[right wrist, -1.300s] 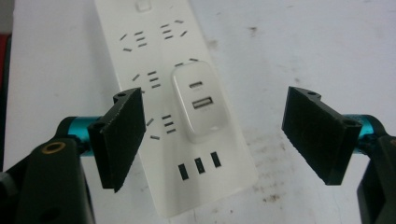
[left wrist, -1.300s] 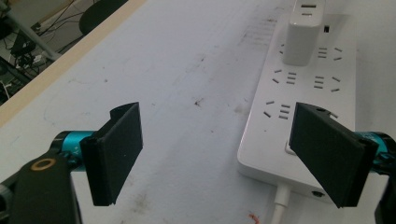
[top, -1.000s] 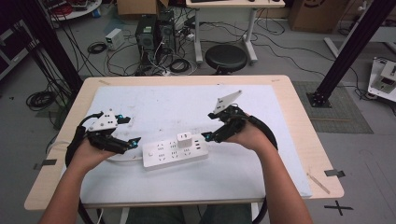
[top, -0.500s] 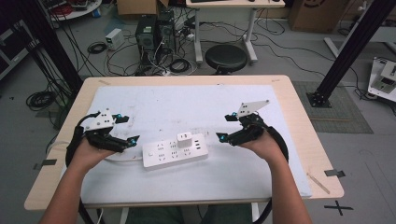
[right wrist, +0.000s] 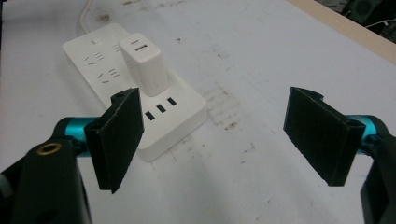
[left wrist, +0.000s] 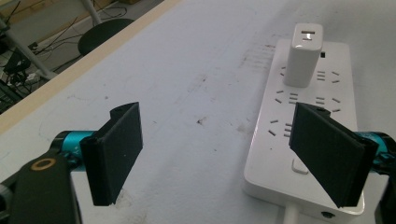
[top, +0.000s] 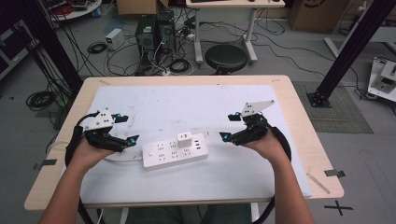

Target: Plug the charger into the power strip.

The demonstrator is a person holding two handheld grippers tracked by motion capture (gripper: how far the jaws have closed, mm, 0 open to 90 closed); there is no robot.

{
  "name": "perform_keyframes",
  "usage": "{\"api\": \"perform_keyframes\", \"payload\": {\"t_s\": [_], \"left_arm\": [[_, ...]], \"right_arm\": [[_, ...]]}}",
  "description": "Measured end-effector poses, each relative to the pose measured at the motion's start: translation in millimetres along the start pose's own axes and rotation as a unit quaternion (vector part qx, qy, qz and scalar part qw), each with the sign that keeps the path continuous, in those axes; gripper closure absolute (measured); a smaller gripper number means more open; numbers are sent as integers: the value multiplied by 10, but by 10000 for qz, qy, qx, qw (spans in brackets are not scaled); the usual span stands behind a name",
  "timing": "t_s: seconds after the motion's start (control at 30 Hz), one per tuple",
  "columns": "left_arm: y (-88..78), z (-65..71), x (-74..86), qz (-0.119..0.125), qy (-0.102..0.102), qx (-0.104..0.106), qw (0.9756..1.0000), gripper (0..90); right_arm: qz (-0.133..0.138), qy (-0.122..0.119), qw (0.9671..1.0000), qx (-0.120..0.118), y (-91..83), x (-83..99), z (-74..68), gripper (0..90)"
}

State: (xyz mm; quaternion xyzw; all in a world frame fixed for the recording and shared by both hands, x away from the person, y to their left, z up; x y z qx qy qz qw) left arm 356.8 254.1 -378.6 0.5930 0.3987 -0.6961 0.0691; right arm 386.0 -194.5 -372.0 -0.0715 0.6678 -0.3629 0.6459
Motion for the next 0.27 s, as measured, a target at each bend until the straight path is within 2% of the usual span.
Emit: {"api": "perform_keyframes", "payload": {"t_s": [0.27], "left_arm": [[22,-31,9,-56,-31,-24,10000,174]], "right_arm": [[7,1,10000,-32,-12,2,1,205]]}}
Point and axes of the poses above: each handheld gripper's, and its own axes: y roughly forward along the jaws, x roughly out of its underside, z roughly to its right, the point moved 2 cm from there along y, roughly forward along the jaws, and after that the axes turned 8 degrees about -y, right-handed, at the moved point
